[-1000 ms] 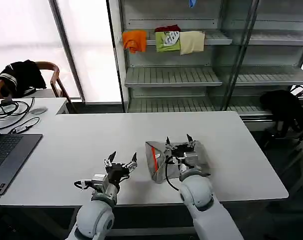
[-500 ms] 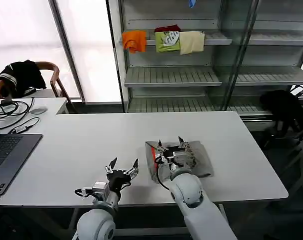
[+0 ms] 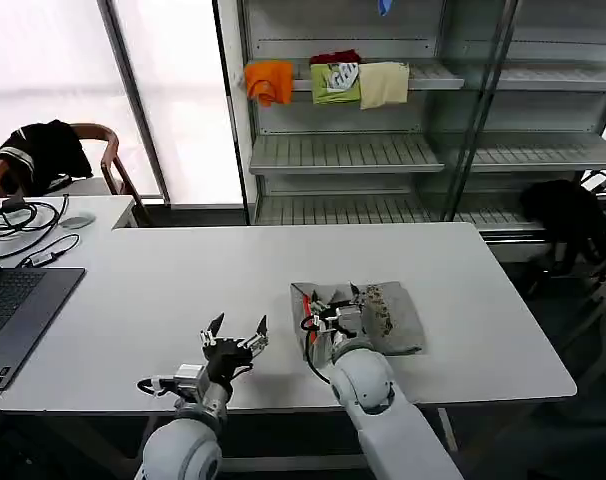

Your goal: Fold and organize the clothes.

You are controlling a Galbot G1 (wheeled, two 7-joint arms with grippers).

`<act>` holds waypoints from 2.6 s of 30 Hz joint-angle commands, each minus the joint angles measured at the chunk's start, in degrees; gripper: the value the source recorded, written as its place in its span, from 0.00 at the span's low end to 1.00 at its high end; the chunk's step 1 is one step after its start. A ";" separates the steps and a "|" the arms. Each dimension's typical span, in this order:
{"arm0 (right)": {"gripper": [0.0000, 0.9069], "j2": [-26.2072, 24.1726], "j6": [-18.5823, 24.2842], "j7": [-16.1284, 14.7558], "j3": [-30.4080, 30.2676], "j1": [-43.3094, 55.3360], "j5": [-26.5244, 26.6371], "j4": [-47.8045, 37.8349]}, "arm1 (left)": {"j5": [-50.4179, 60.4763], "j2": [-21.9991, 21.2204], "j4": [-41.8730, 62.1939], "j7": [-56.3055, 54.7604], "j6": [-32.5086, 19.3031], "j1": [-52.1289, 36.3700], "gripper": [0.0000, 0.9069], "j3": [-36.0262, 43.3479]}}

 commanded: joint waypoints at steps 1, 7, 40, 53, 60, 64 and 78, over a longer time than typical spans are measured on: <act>1.00 0.57 0.16 0.01 -0.38 -0.58 -0.22 -1.93 | -0.45 0.92 0.17 -0.71 -1.36 -1.48 1.00 -2.86; 1.00 0.98 0.37 -0.02 -0.78 -0.81 -0.72 -2.56 | -0.62 1.27 -0.18 -0.62 -1.20 -1.23 1.00 -3.27; 1.00 -1.77 1.44 0.44 8.25 -5.97 5.11 3.75 | -0.52 1.31 -2.42 0.31 -0.49 1.59 1.00 -1.07; 1.00 -1.57 1.61 1.14 8.86 -6.49 6.18 3.56 | -0.49 1.07 -2.49 0.30 -0.29 1.94 1.00 -0.75; 1.00 -4.86 0.92 2.35 10.15 -7.65 7.85 16.54 | -0.39 -0.15 -4.55 -0.82 -0.17 2.09 1.00 -0.85; 1.00 -6.96 0.53 3.11 11.75 -7.96 4.85 23.01 | 2.89 -1.33 -5.19 -1.25 -1.04 2.25 1.00 -0.56; 1.00 -17.67 2.72 0.89 24.99 -21.11 5.07 33.47 | 9.64 -2.87 -6.21 -0.97 -4.55 5.15 1.00 -0.44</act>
